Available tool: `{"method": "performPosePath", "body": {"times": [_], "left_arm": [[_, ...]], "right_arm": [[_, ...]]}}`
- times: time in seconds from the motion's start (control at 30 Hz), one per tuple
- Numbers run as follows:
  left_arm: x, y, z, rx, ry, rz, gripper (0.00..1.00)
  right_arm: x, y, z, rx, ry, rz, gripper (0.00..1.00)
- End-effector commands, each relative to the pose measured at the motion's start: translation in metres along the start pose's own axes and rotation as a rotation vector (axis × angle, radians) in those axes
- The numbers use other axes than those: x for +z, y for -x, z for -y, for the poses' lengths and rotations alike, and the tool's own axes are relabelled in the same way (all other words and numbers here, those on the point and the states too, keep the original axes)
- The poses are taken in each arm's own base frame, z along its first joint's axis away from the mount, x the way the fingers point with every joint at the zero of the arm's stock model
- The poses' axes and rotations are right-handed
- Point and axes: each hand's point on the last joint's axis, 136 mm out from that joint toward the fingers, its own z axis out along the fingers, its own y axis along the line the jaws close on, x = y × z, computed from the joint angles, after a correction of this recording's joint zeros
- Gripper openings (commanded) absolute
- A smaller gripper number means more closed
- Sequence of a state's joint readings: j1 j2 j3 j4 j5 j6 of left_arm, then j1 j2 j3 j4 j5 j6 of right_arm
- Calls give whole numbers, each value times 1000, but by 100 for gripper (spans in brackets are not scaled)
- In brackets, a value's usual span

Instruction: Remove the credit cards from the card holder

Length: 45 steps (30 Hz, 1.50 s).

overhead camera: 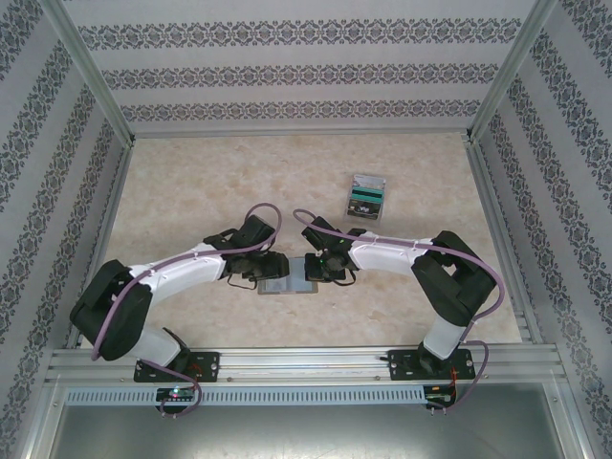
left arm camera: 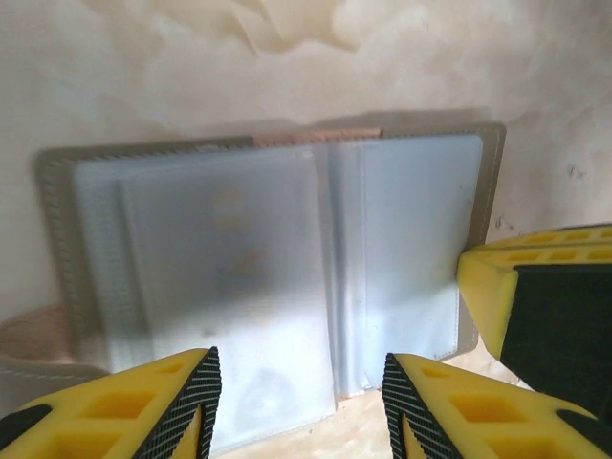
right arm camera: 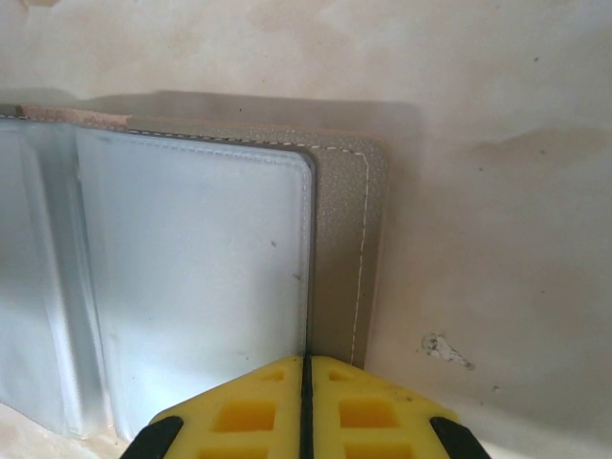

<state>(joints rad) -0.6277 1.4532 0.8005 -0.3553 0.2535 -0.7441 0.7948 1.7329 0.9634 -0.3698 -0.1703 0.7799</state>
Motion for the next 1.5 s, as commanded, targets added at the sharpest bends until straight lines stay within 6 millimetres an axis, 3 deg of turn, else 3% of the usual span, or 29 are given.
{"method": "performPosePath", "body": {"times": [0.0, 0.5, 0.7, 0.9, 1.33, 1.47], "left_arm": [[-2, -4, -24, -19, 78, -3, 49], [17, -18, -27, -40, 58, -82, 49], [23, -21, -19, -33, 17, -109, 49], [22, -18, -3, -24, -67, -106, 53], [15, -12, 9, -8, -107, -92, 57], [11, -7, 16, 5, -123, -82, 65]], "right_arm": [[7, -13, 7, 2, -32, -44, 0], [8, -13, 7, 1, -32, -45, 0], [9, -13, 6, 3, -32, -47, 0], [9, -14, 7, 4, -33, -48, 0], [10, -12, 6, 1, -35, -50, 0], [10, -12, 5, -2, -36, -50, 0]]}}
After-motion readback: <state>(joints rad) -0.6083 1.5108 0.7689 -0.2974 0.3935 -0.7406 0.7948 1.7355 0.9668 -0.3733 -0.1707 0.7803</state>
